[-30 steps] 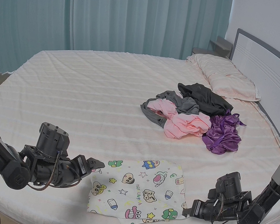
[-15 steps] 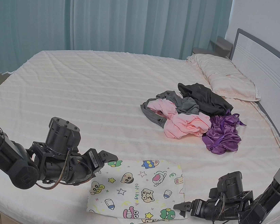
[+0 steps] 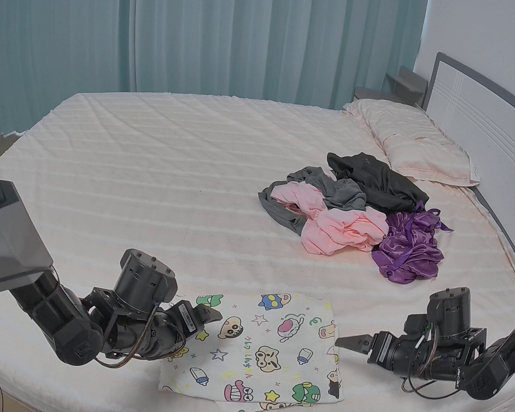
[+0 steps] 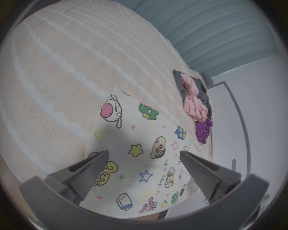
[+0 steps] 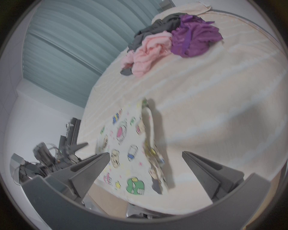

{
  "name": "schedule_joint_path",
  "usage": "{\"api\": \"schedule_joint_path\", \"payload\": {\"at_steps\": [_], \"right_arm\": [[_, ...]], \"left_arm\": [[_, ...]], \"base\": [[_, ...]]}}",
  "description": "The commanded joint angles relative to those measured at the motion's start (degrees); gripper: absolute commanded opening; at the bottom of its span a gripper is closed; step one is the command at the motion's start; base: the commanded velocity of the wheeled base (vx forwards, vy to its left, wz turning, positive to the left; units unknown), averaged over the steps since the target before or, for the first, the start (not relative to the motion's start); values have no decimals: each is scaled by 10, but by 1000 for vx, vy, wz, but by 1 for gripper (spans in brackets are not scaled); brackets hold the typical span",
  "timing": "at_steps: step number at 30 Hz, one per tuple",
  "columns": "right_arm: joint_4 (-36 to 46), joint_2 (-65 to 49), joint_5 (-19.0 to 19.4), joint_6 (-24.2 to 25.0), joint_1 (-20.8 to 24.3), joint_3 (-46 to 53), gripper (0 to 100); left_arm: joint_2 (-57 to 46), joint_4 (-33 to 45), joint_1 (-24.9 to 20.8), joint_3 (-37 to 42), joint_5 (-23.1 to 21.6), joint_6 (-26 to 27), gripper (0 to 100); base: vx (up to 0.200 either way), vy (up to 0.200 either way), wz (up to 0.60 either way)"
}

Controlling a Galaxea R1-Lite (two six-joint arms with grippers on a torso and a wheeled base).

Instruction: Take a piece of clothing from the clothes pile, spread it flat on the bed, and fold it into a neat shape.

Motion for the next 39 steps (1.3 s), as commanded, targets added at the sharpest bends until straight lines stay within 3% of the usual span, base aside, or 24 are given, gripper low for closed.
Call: {"api": "schedule_joint_path", "payload": {"at_steps": [1,16,21,31,32,39], "right_arm": [[5,-12,13,3,-23,-60,100],[6,137,14,24,-17,-221,100],[41,177,11,24,-10,-284,100],[58,209,10,24,-4,-330,100],[58,210,10,24,-4,-332,0],[60,224,6,25,-12,-341,0]], "left_arm": [[43,-1,-3,5,11,-1,100],[-83,-1,-11,48,17,-11,100],[-78,-10,16,73,19,-13,100],[-78,-55,21,111,15,-13,100],[-78,-55,21,111,15,-13,100],[-78,-56,20,116,13,-14,100]], "base": [[0,0,0],[0,0,0],[0,0,0],[0,0,0],[0,0,0],[0,0,0]]}}
